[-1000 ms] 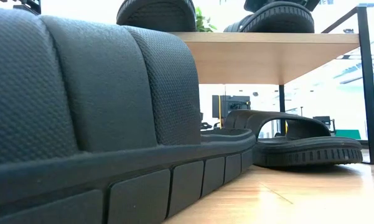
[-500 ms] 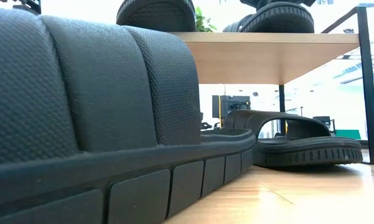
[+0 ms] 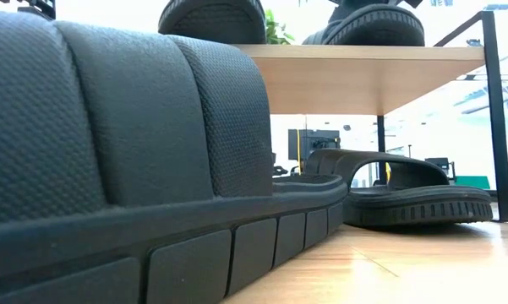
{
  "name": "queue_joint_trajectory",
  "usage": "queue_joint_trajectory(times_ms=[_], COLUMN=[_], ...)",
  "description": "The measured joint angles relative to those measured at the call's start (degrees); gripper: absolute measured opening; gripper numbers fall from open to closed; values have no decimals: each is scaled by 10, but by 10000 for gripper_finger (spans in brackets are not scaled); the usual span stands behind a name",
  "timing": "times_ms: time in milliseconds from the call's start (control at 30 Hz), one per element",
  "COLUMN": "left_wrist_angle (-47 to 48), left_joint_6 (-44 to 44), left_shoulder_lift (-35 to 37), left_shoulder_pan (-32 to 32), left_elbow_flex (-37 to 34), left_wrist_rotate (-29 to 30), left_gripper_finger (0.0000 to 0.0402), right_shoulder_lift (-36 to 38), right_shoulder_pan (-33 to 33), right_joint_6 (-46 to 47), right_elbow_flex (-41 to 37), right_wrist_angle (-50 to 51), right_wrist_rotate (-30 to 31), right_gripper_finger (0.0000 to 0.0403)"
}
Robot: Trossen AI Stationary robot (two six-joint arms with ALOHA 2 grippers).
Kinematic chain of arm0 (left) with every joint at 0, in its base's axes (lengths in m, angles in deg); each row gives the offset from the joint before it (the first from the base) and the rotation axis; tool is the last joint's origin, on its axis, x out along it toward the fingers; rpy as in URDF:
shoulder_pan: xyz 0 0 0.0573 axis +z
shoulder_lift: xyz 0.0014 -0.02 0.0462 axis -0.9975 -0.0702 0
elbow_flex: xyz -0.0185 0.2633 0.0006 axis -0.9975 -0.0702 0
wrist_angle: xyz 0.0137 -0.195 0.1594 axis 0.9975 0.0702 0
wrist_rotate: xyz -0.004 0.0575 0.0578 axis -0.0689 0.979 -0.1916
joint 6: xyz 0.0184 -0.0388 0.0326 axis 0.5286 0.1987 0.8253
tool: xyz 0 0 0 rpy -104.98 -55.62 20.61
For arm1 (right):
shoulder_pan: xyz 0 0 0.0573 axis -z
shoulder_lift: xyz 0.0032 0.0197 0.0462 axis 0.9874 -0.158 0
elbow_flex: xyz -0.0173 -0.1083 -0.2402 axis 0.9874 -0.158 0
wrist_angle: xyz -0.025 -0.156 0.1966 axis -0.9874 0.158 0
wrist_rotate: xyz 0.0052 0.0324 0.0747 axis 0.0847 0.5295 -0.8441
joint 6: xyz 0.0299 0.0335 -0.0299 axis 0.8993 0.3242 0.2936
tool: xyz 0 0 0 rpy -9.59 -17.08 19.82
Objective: Pick and place slides into the shelf
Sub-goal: Adjust the black slipper on the shelf
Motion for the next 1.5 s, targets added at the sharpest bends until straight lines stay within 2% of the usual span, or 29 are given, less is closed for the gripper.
queue_joint_trajectory(times_ms=[67,233,433,500,633,867,1000,1133,1267,1500], left_wrist_angle=[0,0,0,0,0,0,0,0,0,0], left_joint_6=[0,-1,-2,-2,-2,2,2,3,3,3], left_shoulder_lift=[0,0,0,0,0,0,0,0,0,0], left_shoulder_pan=[0,0,0,0,0,0,0,0,0,0], left_elbow_flex=[0,0,0,0,0,0,0,0,0,0], left_wrist_rotate=[0,0,0,0,0,0,0,0,0,0], left_gripper_finger=[5,5,5,5,5,5,5,5,5,5], right_shoulder_lift=[0,0,11,17,24,17,18,17,18,17], right_shoulder_pan=[0,-2,2,10,27,44,44,36,17,-7], right_joint_6=[16,35,29,17,1,-21,-28,-27,-13,14], right_elbow_flex=[0,0,0,0,0,0,0,0,-25,-60], right_wrist_angle=[-7,-11,-16,-10,30,84,83,83,47,-1], right_wrist_rotate=[9,10,21,-3,-52,-56,-71,-67,-41,-32], right_gripper_finger=[7,1,18,33,90,234,284,289,276,258])
